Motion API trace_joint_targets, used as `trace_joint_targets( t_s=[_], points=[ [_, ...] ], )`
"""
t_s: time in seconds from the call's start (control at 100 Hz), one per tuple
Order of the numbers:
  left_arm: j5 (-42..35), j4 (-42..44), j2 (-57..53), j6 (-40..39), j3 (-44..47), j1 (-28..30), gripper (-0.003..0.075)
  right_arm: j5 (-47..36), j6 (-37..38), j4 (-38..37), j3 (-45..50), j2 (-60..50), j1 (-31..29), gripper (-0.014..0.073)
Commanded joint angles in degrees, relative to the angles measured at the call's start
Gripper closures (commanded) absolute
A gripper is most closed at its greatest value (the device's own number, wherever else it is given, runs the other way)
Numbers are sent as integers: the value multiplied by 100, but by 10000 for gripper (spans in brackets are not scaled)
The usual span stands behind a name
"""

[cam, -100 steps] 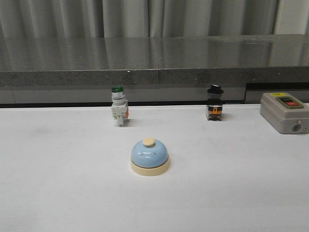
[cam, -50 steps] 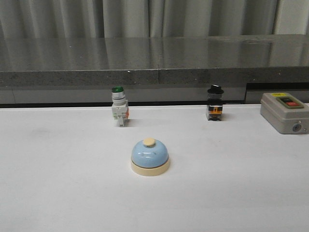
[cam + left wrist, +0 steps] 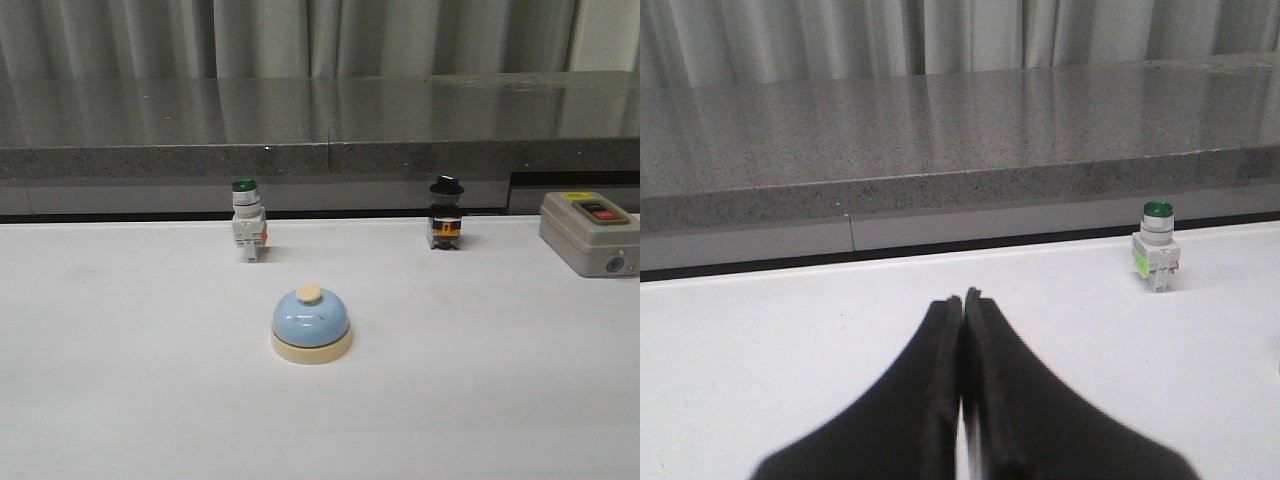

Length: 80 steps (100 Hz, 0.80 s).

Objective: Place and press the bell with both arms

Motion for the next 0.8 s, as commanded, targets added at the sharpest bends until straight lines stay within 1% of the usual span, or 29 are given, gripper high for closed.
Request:
trace_joint_targets(
  t_s=[0.0,0.17,0.41,0.79],
  points=[
    [-524,11,-164,-45,67,23,740,-499,-9,0,-88,-108,-33,654],
    [-548,11,-376,-45,368,116,739,-499,-9,0,-88,-108,-33,654],
    [-550,11,-376,-45,369,455,739,-499,-9,0,-88,-108,-33,654],
    [-550,-18,-376,-45,369,474,740,-499,-9,0,-88,-108,-33,654]
  ],
)
